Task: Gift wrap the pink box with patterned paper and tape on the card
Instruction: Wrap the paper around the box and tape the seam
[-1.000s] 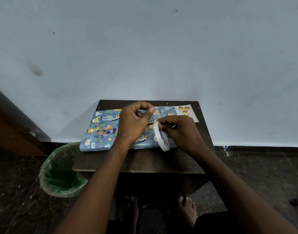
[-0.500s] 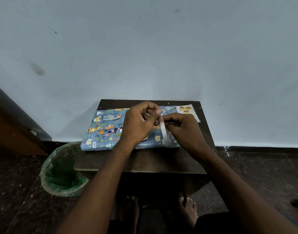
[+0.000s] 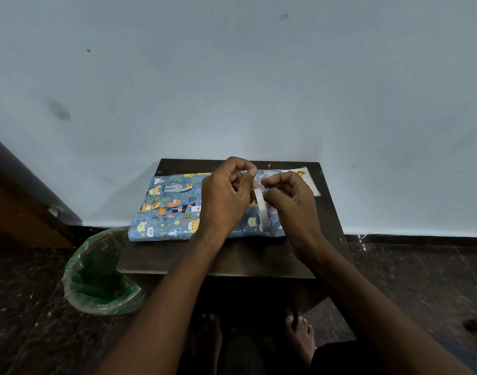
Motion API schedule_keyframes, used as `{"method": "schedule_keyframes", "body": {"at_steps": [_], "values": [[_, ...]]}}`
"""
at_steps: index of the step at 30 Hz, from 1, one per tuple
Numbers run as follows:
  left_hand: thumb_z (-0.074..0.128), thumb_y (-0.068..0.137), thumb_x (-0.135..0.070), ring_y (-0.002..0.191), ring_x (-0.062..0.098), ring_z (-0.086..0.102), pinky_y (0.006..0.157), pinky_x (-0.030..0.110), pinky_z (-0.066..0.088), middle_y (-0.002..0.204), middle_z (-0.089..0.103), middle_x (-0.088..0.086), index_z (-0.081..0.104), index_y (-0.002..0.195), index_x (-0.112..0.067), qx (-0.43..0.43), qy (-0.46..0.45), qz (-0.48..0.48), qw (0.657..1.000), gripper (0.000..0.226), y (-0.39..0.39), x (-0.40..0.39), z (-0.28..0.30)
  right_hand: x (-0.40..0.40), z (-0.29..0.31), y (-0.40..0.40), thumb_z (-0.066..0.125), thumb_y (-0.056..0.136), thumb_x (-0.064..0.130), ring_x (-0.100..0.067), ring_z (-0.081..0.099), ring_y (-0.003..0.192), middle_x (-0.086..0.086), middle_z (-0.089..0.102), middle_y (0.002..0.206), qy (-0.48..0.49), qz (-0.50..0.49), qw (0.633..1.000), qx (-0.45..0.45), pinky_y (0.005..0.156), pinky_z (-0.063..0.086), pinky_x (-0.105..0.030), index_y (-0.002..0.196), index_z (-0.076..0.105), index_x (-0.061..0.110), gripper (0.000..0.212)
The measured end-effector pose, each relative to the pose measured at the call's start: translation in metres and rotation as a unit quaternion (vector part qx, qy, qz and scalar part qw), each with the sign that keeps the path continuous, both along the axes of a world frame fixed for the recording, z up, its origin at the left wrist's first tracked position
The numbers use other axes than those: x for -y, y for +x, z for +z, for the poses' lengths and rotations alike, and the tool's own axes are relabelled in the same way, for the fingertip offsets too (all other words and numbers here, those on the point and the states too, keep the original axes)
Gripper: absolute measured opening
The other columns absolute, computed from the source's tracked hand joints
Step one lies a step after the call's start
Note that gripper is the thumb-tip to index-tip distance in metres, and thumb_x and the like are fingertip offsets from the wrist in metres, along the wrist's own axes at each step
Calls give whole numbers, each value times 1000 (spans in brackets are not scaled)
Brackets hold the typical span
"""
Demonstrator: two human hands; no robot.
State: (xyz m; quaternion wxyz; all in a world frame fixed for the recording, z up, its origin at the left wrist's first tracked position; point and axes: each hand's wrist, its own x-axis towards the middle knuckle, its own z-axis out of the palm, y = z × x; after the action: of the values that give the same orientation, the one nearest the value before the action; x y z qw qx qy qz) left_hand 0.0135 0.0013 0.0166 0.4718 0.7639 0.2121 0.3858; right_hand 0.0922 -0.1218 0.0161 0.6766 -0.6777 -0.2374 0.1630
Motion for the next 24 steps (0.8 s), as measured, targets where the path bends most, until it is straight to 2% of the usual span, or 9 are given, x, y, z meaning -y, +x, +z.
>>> {"method": "schedule_keyframes", "body": {"at_steps": [3, 5, 8, 10, 12, 15, 24], "values": [[68, 104, -22, 60, 10, 73, 61, 43, 62, 70, 75, -4, 69, 103, -18, -17, 34, 6, 999, 4, -1, 3, 1, 0, 0, -4, 72, 86, 46, -28, 70, 80, -4, 71, 80, -55, -40, 996, 48, 81, 59, -56, 82, 66, 14, 33], [68, 105, -25, 58, 13, 72, 59, 44, 60, 66, 72, -3, 68, 103, -20, -22, 55, 8, 998, 5, 0, 3, 0, 1, 3, -5, 73, 84, 58, -32, 71, 74, -6, 72, 75, -93, -17, 995, 33, 75, 60, -57, 78, 70, 11, 47], [69, 104, -29, 60, 18, 72, 58, 47, 60, 67, 72, -1, 68, 102, -24, -34, 67, 6, 997, 5, 1, 1, -4, 3, 11, -8, 72, 94, 44, -32, 75, 72, -12, 77, 78, -97, 41, 992, -61, 77, 64, -52, 85, 77, 2, 43], [70, 103, -28, 63, 18, 73, 61, 47, 62, 70, 74, -3, 70, 101, -24, -35, 49, 5, 998, 4, 2, 1, -4, 4, 14, -9, 70, 97, 32, -25, 73, 67, -14, 77, 78, -74, 45, 992, -96, 70, 62, -42, 86, 78, 0, 34], [72, 101, -21, 67, 15, 76, 66, 47, 65, 74, 77, -4, 72, 99, -21, -25, 5, 10, 1000, 3, 2, 1, -3, 5, 14, -9, 71, 98, 27, -24, 73, 68, -15, 77, 79, -61, 44, 992, -103, 66, 61, -34, 87, 78, 1, 29], [73, 98, -11, 73, 14, 78, 71, 46, 67, 78, 79, -3, 76, 95, -16, -19, -54, 24, 998, 7, 2, 0, -2, 3, 12, -13, 71, 99, 23, -24, 72, 71, -16, 77, 81, -48, 42, 993, -104, 67, 62, -32, 90, 77, -1, 26], [80, 94, -19, 67, 4, 73, 70, 32, 65, 75, 77, -8, 80, 89, -18, -78, -48, 67, 993, 5, 1, -9, -4, -4, 5, -17, 70, 98, 13, -21, 70, 69, -18, 74, 77, -36, 46, 995, -82, 69, 59, -33, 83, 72, -4, 22]]}}
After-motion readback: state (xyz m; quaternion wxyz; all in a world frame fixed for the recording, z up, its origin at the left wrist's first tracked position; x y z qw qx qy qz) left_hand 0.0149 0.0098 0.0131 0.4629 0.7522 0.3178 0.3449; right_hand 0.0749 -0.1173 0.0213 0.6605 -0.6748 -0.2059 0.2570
